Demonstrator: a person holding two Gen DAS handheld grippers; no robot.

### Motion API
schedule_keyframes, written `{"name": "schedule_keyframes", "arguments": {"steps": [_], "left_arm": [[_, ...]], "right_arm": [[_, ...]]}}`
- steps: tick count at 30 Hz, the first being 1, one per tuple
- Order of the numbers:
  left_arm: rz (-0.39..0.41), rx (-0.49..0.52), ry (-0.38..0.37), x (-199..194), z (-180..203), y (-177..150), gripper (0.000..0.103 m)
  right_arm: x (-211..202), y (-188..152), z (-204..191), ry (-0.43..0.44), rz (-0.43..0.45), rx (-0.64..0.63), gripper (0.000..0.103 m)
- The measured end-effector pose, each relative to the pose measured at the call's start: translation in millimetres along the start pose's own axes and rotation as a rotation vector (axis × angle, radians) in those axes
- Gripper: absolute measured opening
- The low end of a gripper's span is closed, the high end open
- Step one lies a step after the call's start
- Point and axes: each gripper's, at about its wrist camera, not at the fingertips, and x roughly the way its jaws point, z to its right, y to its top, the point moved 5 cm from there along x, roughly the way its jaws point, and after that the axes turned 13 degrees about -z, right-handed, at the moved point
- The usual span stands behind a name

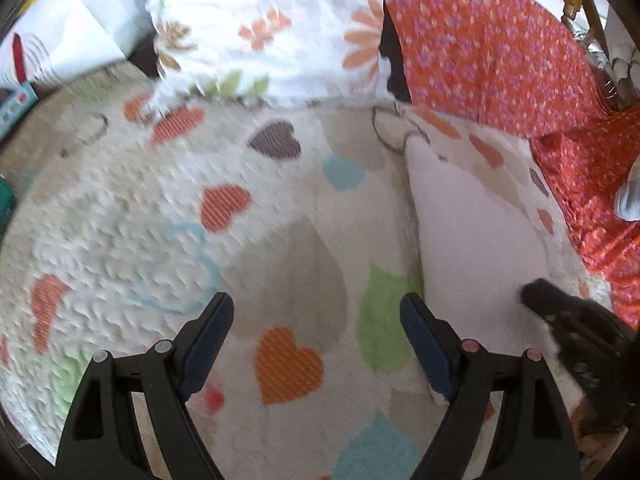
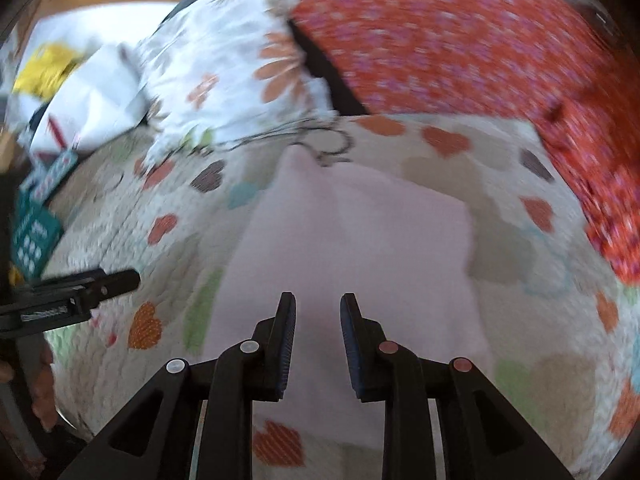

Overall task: Fold small clothes
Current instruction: 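Release the folded cardigan and pull the right gripper back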

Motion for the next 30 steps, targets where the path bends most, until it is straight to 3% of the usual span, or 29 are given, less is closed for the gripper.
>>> {"name": "schedule_keyframes", "arguments": {"steps": [4, 9, 10, 13, 17, 20, 23, 25, 28, 30], "left_arm": [[0.041, -0.013, -0.004, -9.5, -5.2, 3.9, 0.084], [0.055, -0.050, -0.007, -12.3, -16.8, 7.4, 0.084], [0.057, -0.055, -0.006, -12.1, -18.2, 7.3, 0.084], [0.061, -0.068, -0.003, -10.0, -20.7, 8.2, 0.084], [0.067, -0.066, 0.020, -6.7, -18.6, 8.1, 0.084], [0.092, -0.060, 0.051, -10.7, -15.7, 8.9, 0.084], [0.163, -0.063, 0.089, -25.1, -12.1, 11.4, 0.084], [0.252, -0.074, 0.125, -42.7, -10.6, 12.4, 0.086], [0.421, -0.082, 0.186, -76.3, -5.3, 10.0, 0.099], [0.526, -0.050, 0.182, -101.1, 3.8, 7.0, 0.100]], "right_arm": [[53.1, 9.7, -7.2, 0.007, -0.118, -0.019, 0.028], [52.2, 22.7, 12.3, 0.146, -0.111, 0.106, 0.029], [40.8, 28.1, 16.2, 0.162, -0.062, 0.134, 0.030], [29.9, 44.2, 14.3, 0.129, 0.001, 0.103, 0.030], [66.2, 41.6, 16.3, 0.153, -0.118, 0.139, 0.035], [67.4, 40.4, 15.1, 0.145, -0.108, 0.140, 0.036], [44.5, 42.5, 11.6, 0.143, -0.069, 0.112, 0.038], [25.2, 41.3, 14.3, 0.128, -0.024, 0.107, 0.042], [-1.3, 34.4, 25.2, 0.092, 0.028, 0.103, 0.046], [-16.6, 28.2, 35.6, 0.071, 0.052, 0.119, 0.047]]}}
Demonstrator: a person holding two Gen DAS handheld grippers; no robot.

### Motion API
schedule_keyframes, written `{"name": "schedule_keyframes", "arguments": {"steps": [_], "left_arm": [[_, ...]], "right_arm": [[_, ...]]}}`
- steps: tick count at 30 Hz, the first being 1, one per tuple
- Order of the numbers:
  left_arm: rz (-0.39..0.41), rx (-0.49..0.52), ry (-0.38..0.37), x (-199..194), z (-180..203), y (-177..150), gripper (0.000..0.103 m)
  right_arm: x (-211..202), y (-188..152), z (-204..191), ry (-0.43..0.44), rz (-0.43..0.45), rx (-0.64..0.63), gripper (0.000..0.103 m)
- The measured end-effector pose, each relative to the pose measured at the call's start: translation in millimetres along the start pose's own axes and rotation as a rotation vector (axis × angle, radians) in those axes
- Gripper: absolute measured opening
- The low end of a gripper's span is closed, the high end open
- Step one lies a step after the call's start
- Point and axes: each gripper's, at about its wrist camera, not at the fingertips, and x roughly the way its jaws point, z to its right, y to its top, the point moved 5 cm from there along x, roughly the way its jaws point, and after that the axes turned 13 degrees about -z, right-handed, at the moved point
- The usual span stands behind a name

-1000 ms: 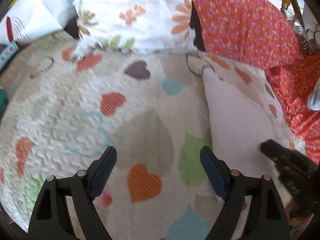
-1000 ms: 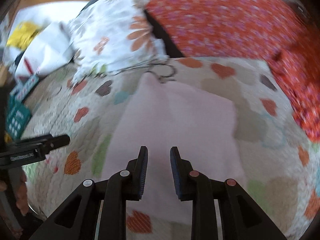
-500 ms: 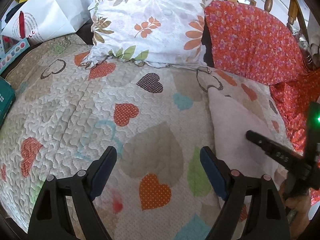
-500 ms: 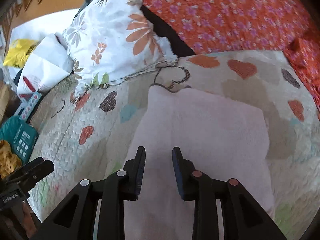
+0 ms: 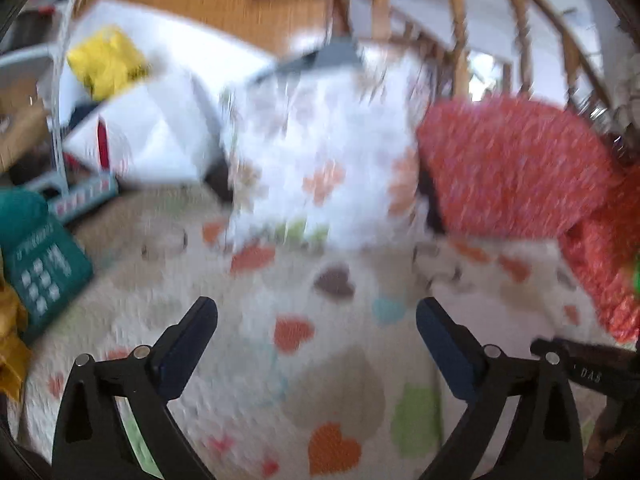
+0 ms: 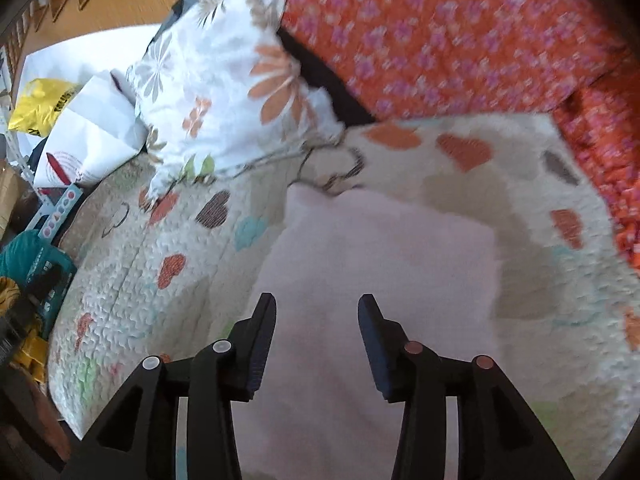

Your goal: Fold small clothes

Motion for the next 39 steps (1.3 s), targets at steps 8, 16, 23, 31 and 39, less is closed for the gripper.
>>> {"name": "schedule_keyframes", "arguments": {"steps": [8, 16, 23, 31, 39], "left_arm": [[0.218, -0.053, 0.013, -78.1, 4.8, 20.0, 0.103], [-0.079, 0.049, -0.107, -24.0, 34.9, -11.7, 0.103], [-0.259, 0.060, -0.088, 36.9, 36.7, -44.5, 0.103], [-0.355, 0.083, -0.041, 63.3, 37.5, -61.9, 0.103], [-0.400, 0.091, -0.013, 68.7, 33.0, -69.0, 0.103]], "right_arm": [[-63.8, -20.5, 40.1, -0.027, 0.039, 0.097, 0.058], [-59.0, -39.9, 54.8, -0.091, -0.032, 0.070, 0.067], [-13.8, -41.0, 66.6, -0.216, -0.105, 0.041, 0.068], [14.4, -43.0, 58.5, -0.174, -0.183, 0.057, 0.068], [14.8, -44.7, 34.0, -0.250, -0.152, -0.073, 0.068]]}}
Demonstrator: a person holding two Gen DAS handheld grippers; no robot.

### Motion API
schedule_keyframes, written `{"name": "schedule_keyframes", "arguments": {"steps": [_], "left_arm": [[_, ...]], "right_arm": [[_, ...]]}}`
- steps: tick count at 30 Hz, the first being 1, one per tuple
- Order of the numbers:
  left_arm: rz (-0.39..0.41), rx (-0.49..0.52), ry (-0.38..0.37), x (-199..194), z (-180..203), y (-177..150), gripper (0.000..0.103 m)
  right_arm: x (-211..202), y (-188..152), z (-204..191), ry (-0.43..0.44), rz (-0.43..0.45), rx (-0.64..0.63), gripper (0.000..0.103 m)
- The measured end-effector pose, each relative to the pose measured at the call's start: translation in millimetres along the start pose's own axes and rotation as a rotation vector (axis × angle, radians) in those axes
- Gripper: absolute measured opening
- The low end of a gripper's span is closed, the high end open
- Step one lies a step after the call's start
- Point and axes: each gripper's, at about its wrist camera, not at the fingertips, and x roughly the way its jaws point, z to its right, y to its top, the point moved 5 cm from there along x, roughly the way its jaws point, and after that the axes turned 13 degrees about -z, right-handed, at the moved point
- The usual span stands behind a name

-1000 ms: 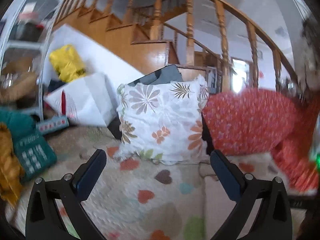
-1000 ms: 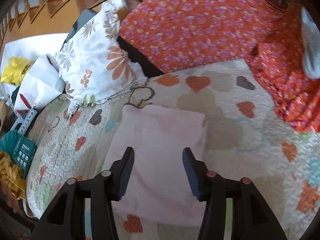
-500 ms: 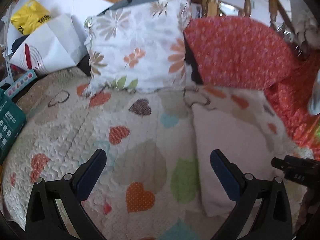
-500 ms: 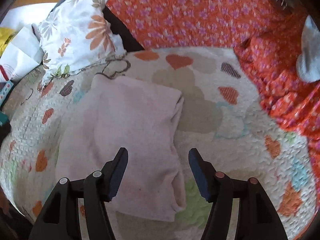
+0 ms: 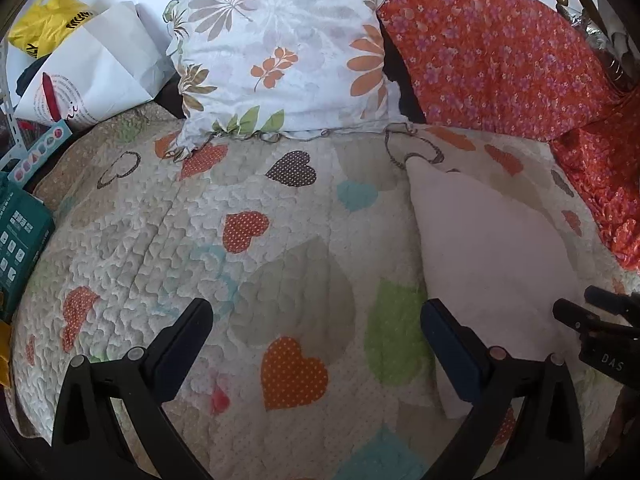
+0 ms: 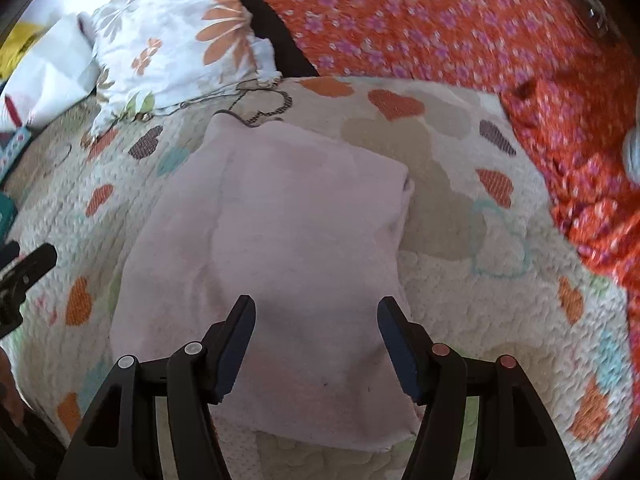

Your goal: Fold small clothes

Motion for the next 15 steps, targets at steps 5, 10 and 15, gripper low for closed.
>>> {"name": "schedule_keyframes", "arguments": {"steps": [5, 10, 15], "left_arm": [[-0.012, 0.007, 0.018, 2.7, -0.5, -3.2, 0.103], [-0.023, 0.021, 0.028, 5.8, 1.7, -5.3, 0.103], [-0.043, 0.028, 0.024, 10.0, 3.3, -8.1, 0.103]], "right_arm": [[0.0, -1.1, 1.1, 0.001, -0.002, 0.007, 0.069], [0.7, -2.1, 6.2, 0.008, -0.009, 0.031, 0.070], [1.2, -2.1, 3.9, 0.007, -0.010, 0.024, 0.070]]}}
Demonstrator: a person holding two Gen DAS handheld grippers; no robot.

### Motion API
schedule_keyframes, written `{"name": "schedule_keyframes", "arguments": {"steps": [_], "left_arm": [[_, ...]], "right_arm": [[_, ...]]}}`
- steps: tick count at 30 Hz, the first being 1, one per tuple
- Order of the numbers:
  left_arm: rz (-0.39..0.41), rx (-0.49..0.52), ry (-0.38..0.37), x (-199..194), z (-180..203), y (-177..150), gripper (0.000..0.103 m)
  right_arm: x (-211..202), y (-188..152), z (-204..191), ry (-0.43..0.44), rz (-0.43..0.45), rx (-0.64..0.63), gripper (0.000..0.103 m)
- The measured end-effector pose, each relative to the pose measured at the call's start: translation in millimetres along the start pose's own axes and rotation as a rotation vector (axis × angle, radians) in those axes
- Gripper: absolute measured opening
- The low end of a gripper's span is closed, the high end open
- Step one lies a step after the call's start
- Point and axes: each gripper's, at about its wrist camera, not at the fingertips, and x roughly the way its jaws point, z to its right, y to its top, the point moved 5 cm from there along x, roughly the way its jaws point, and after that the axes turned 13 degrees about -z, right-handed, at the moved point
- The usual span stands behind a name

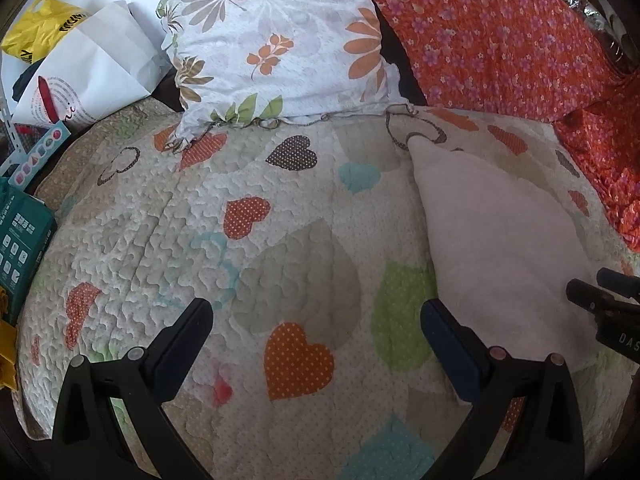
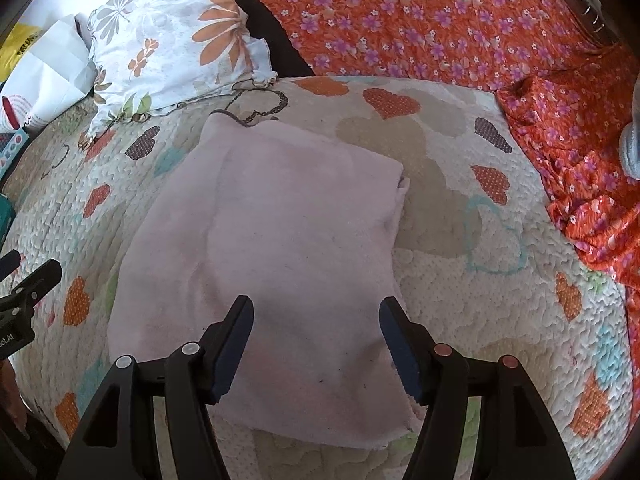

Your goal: Fold small clothes

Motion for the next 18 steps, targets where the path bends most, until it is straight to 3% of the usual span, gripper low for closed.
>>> {"name": "schedule_keyframes", "arguments": {"steps": [18], "left_arm": [[-0.060, -0.003, -0.026, 11.1, 4.0, -3.7, 0.103]], "right_arm": [[-0.8, -0.3, 1.5, -0.002, 0.004, 0.004, 0.072]]}}
